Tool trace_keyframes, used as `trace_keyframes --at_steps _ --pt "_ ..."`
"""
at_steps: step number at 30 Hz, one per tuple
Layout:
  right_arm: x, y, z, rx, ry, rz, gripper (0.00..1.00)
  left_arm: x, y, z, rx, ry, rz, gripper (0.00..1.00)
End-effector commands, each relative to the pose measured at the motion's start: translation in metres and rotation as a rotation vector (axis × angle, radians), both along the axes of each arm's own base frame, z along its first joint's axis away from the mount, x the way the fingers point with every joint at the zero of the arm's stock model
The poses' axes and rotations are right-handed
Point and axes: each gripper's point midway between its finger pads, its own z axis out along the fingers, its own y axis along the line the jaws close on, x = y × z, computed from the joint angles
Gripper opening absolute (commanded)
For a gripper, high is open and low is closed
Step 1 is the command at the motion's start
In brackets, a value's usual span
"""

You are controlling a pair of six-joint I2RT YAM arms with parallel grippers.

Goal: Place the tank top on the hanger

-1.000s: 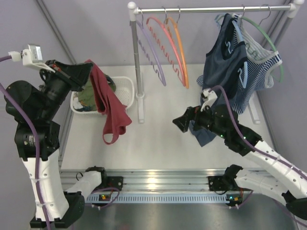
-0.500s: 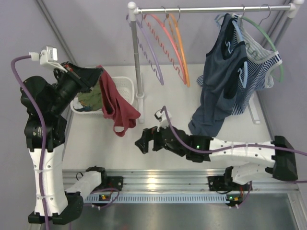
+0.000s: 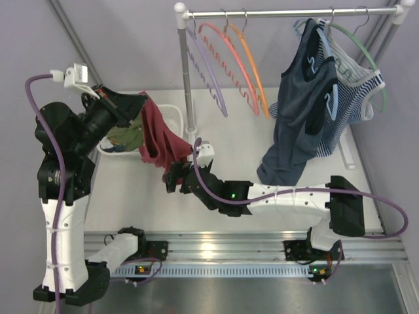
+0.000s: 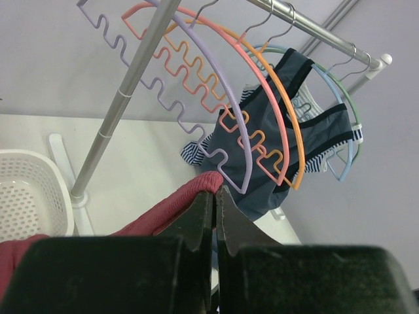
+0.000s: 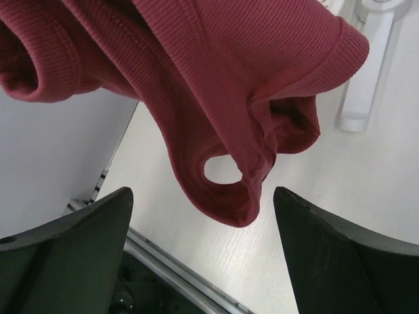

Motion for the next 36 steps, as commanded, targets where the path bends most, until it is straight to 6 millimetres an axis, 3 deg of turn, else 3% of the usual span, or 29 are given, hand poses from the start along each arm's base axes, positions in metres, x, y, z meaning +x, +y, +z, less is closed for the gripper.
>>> trace_keyframes --at_steps 1,8,12,19,23,26,27,36 --pt "0.017 -0.004 0.004 0.018 0.003 -0.104 0.87 -0.003 -0.002 0.019 0.014 -0.078 -0.001 0.00" --pt "0.026 -0.013 -0.011 0.001 0.016 -0.133 0.72 -0.003 -0.004 0.020 0.022 -0.083 -0.005 0.00" --pt "0.028 -0.010 -0.020 -0.024 0.025 -0.122 0.55 -0.002 -0.006 0.019 0.021 -0.077 -0.014 0.00" --pt "0.032 -0.008 -0.030 -0.046 0.026 -0.115 0.47 -0.002 -0.007 0.019 0.022 -0.075 -0.020 0.00" --pt "0.037 -0.017 -0.024 -0.064 0.007 -0.136 0.28 -0.004 -0.007 0.020 0.024 -0.081 -0.020 0.00" --pt "0.039 -0.034 -0.013 -0.107 -0.016 -0.162 0.09 -0.007 -0.005 0.023 0.027 -0.090 -0.009 0.00" --pt "0.038 -0.042 0.001 -0.100 -0.027 -0.170 0.01 -0.007 -0.004 0.023 0.029 -0.092 -0.005 0.00" --pt "0.031 -0.107 0.105 -0.109 -0.174 -0.181 0.00 -0.016 0.001 0.035 0.026 -0.130 0.021 0.00"
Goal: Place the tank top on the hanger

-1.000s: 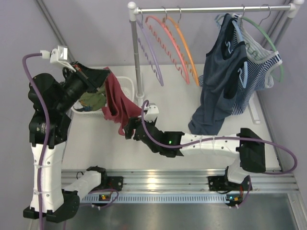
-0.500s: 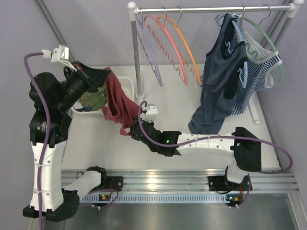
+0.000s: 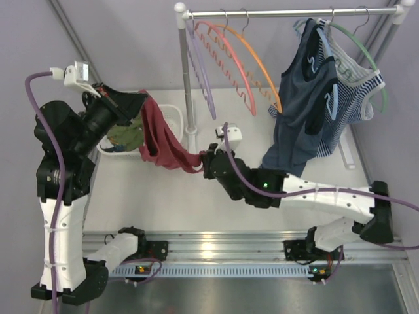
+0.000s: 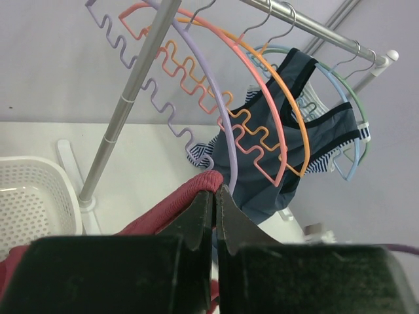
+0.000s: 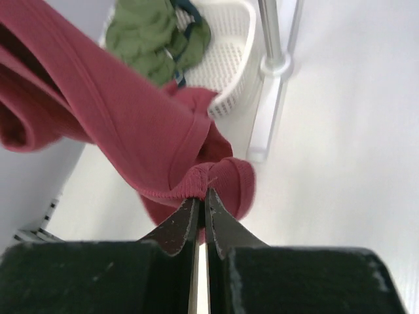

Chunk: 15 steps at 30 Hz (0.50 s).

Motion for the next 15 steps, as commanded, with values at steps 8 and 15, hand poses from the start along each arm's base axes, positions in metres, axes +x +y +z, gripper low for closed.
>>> trace_keyframes --at_steps 8,15 --pt "0.004 -0.069 0.157 0.009 -0.234 -0.046 0.00 -0.022 0.013 0.066 -0.038 -0.207 0.061 0.00" --pt "0.004 -0.110 0.232 0.032 -0.359 -0.104 0.00 -0.034 0.016 0.113 -0.078 -0.321 0.067 0.00"
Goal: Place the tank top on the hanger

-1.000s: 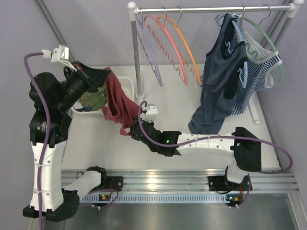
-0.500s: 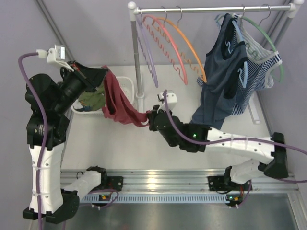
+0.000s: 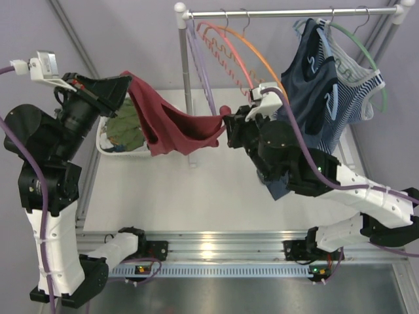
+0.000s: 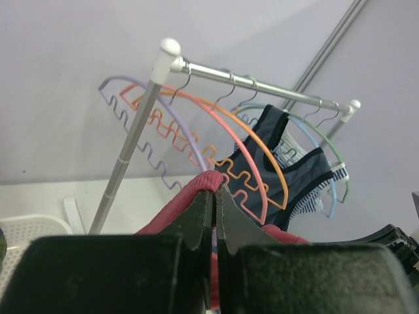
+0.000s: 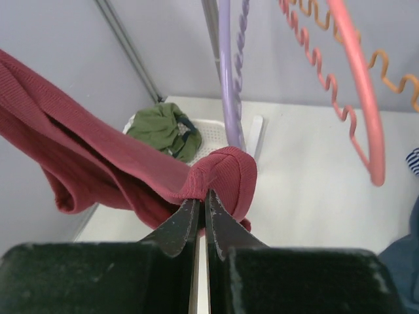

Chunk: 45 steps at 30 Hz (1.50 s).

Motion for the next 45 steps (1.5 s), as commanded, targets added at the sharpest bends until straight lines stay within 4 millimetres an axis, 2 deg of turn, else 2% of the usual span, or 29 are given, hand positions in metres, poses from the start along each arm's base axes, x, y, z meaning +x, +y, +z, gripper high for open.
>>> trace_keyframes --at_steps 1,6,12,15,16,18,19,21,22,23,24,25,26,27,28,29,30,31,32,33,34,35,36,38,39,41,42,43,45 --pt "0.001 -0.040 0.054 0.012 -0.095 -0.063 0.00 -0.018 0.003 0.055 -0.047 -0.172 0.003 0.00" --pt "0.000 -0.060 0.088 0.044 -0.153 -0.095 0.00 -0.022 -0.001 0.076 -0.080 -0.226 -0.032 0.00" --pt "0.000 -0.075 0.109 0.057 -0.191 -0.130 0.00 -0.014 -0.004 0.079 -0.096 -0.226 -0.047 0.00" --pt "0.001 -0.078 0.100 0.032 -0.179 -0.148 0.00 -0.001 -0.009 0.063 -0.088 -0.178 -0.064 0.00" --pt "0.002 -0.078 0.096 0.029 -0.174 -0.154 0.00 0.005 -0.012 0.049 -0.086 -0.143 -0.072 0.00" --pt "0.002 -0.083 0.084 0.018 -0.156 -0.172 0.00 0.012 -0.016 0.034 -0.080 -0.108 -0.092 0.00" --pt "0.003 -0.084 0.080 0.014 -0.147 -0.184 0.00 0.020 -0.019 0.018 -0.077 -0.065 -0.100 0.00" --pt "0.005 -0.087 0.060 -0.010 -0.108 -0.196 0.00 0.024 -0.026 0.000 -0.066 -0.019 -0.142 0.00" --pt "0.006 -0.088 0.050 -0.024 -0.089 -0.200 0.00 0.030 -0.030 -0.020 -0.065 0.031 -0.155 0.00" --pt "0.008 -0.095 0.044 -0.013 -0.073 -0.200 0.00 0.032 -0.032 -0.031 -0.058 0.054 -0.166 0.00" --pt "0.009 -0.091 0.018 -0.035 -0.024 -0.194 0.00 0.034 -0.033 -0.045 -0.042 0.086 -0.169 0.00" --pt "0.010 -0.092 0.006 -0.036 0.000 -0.189 0.00 0.038 -0.032 -0.069 -0.029 0.139 -0.163 0.00" --pt "0.011 -0.098 -0.003 -0.021 0.022 -0.178 0.00 0.039 -0.032 -0.083 -0.019 0.171 -0.160 0.00" --pt "0.011 -0.096 -0.034 -0.042 0.079 -0.179 0.00 0.046 -0.034 -0.117 -0.005 0.249 -0.160 0.00" --pt "0.010 -0.093 -0.050 -0.049 0.111 -0.156 0.00 0.042 -0.034 -0.130 0.001 0.272 -0.167 0.00" --pt "0.012 -0.100 -0.063 -0.048 0.139 -0.169 0.00 0.042 -0.035 -0.145 0.006 0.305 -0.174 0.00" --pt "0.012 -0.099 -0.093 -0.059 0.195 -0.174 0.00 0.042 -0.037 -0.161 0.005 0.344 -0.183 0.00" --pt "0.011 -0.099 -0.110 -0.073 0.227 -0.172 0.00 0.040 -0.040 -0.194 0.002 0.416 -0.205 0.00" --pt "0.009 -0.100 -0.125 -0.065 0.261 -0.155 0.00 0.039 -0.042 -0.210 -0.003 0.452 -0.222 0.00" --pt "0.007 -0.098 -0.159 -0.084 0.321 -0.161 0.00 0.037 -0.045 -0.226 -0.022 0.496 -0.237 0.00" --pt "0.006 -0.095 -0.174 -0.080 0.349 -0.153 0.00 0.034 -0.050 -0.256 -0.033 0.554 -0.271 0.00" --pt "0.001 -0.091 -0.190 -0.082 0.387 -0.128 0.00 0.032 -0.052 -0.272 -0.047 0.586 -0.285 0.00" --pt "-0.003 -0.091 -0.220 -0.099 0.438 -0.136 0.00 0.026 -0.056 -0.305 -0.070 0.666 -0.297 0.00" --pt "-0.007 -0.083 -0.244 -0.088 0.485 -0.112 0.00 0.024 -0.061 -0.327 -0.086 0.691 -0.317 0.00" --pt "-0.011 -0.084 -0.266 -0.103 0.519 -0.116 0.00 0.020 -0.067 -0.340 -0.086 0.719 -0.330 0.00" --pt "-0.013 -0.079 -0.289 -0.106 0.557 -0.106 0.00 0.014 -0.073 -0.381 -0.068 0.805 -0.322 0.02" --pt "-0.013 -0.078 -0.294 -0.108 0.565 -0.105 0.00 0.014 -0.075 -0.381 -0.064 0.802 -0.318 0.02" --pt "-0.013 -0.076 -0.299 -0.115 0.573 -0.104 0.00 0.012 -0.076 -0.396 -0.057 0.837 -0.312 0.04" --pt "-0.012 -0.075 -0.311 -0.130 0.588 -0.109 0.00 0.012 -0.079 -0.406 -0.046 0.852 -0.300 0.05"
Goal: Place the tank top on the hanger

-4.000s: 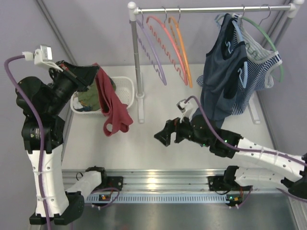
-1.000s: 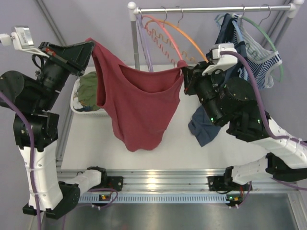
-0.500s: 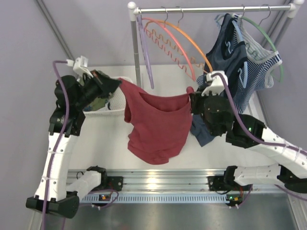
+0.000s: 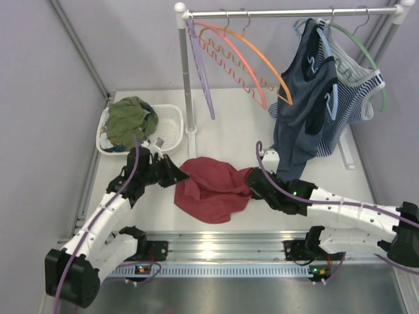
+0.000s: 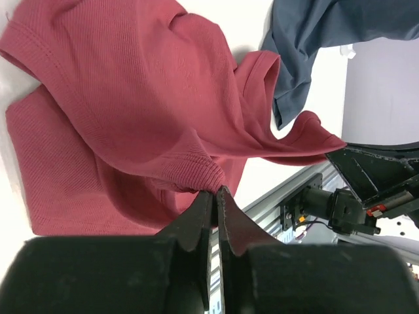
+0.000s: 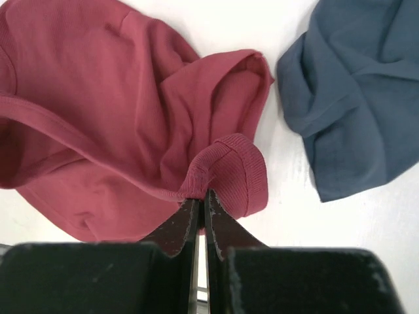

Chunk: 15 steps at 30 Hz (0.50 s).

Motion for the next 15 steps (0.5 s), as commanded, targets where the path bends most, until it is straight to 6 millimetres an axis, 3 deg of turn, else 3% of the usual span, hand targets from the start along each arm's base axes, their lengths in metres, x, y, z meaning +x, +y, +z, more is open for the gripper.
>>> trace_keyframes --at_steps 1,8,10,15 --pt "0.010 0.024 0.006 0.137 0.004 -0.025 0.00 0.015 -0.009 0.010 -0.030 -0.086 0.019 0.08" --pt "0.008 0.024 -0.013 0.130 0.039 -0.014 0.05 0.015 -0.005 -0.001 0.013 -0.072 0.035 0.20" --pt "0.007 0.025 -0.012 0.132 0.042 -0.002 0.13 0.015 -0.003 -0.002 0.026 -0.067 0.040 0.24" --pt "0.002 0.024 0.003 0.128 0.028 0.059 0.51 0.018 0.003 -0.004 0.070 -0.063 0.059 0.38"
